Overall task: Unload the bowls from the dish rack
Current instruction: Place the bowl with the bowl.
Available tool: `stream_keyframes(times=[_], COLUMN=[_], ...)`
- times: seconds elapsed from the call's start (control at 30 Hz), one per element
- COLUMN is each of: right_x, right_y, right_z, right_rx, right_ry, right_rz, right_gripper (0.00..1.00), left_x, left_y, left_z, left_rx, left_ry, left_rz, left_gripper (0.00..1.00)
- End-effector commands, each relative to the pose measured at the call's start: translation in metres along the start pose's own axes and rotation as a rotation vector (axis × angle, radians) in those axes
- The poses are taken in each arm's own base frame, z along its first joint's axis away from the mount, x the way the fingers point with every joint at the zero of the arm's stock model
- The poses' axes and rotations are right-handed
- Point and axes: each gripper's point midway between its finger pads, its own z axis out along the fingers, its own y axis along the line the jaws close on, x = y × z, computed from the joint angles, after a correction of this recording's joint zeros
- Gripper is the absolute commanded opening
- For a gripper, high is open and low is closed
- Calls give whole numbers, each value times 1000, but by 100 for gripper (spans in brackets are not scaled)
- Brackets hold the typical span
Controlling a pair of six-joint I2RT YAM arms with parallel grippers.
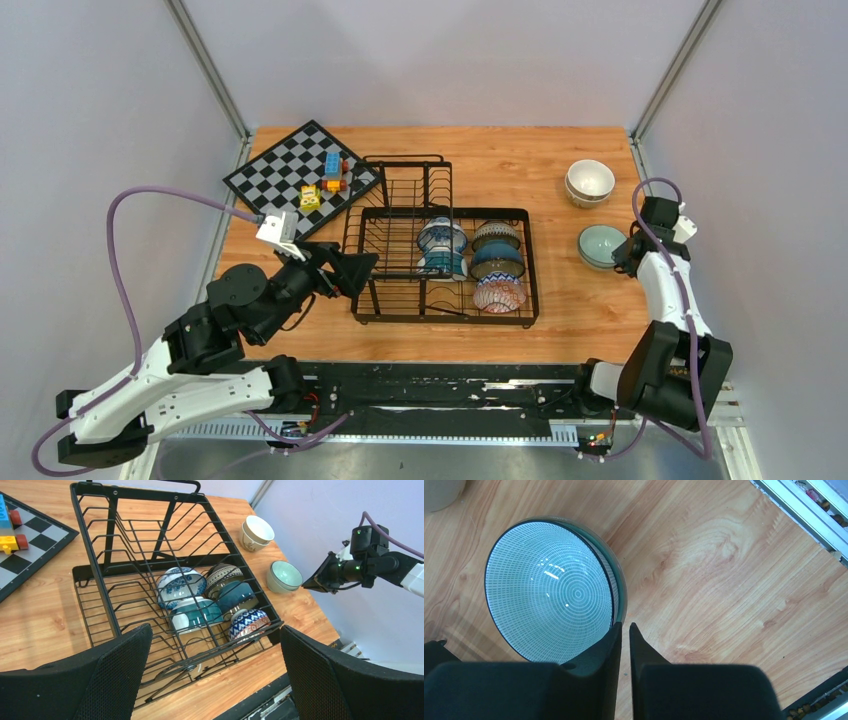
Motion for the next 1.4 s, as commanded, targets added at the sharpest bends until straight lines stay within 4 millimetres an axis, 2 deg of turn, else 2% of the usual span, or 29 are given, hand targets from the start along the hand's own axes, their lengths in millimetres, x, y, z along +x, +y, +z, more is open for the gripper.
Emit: stream_keyframes(times=[0.0, 0.27, 0.4, 0.5, 0.57, 0.7, 1.0, 1.2, 1.37], right_x=[2, 1, -6, -14, -17, -17, -12, -11, -11], right_y=[-7, -5, -14, -15, -10, -2, 4, 6, 7], right_z=[4, 5, -5, -18, -23, -23, -4, 1, 1], right_rx=[25, 21, 56, 52, 39, 5, 9, 8, 3], right_ry=[18, 14, -22, -58, -71, -61, -12, -4, -5], right_rz=[-2, -4, 6, 13, 4, 1, -19, -22, -18], right_gripper=[12, 11, 11, 16, 25, 32, 26, 18, 15], left_x=[0, 1, 1, 1, 2, 2, 0, 1, 4], left_y=[2, 2, 1, 2, 1, 0, 2, 2, 2], left_z=[1, 2, 2, 2, 2, 2, 1, 4, 5], left_rx=[-10, -12, -9, -10, -10, -5, -15, -23, -23], left_ry=[-7, -2, -1, -1, 0, 3, -3, -1, 6], left_rz=[-14, -14, -14, -15, -13, -15, -20, -15, -15], left_gripper=[100, 100, 100, 100, 100, 100, 100, 100, 100])
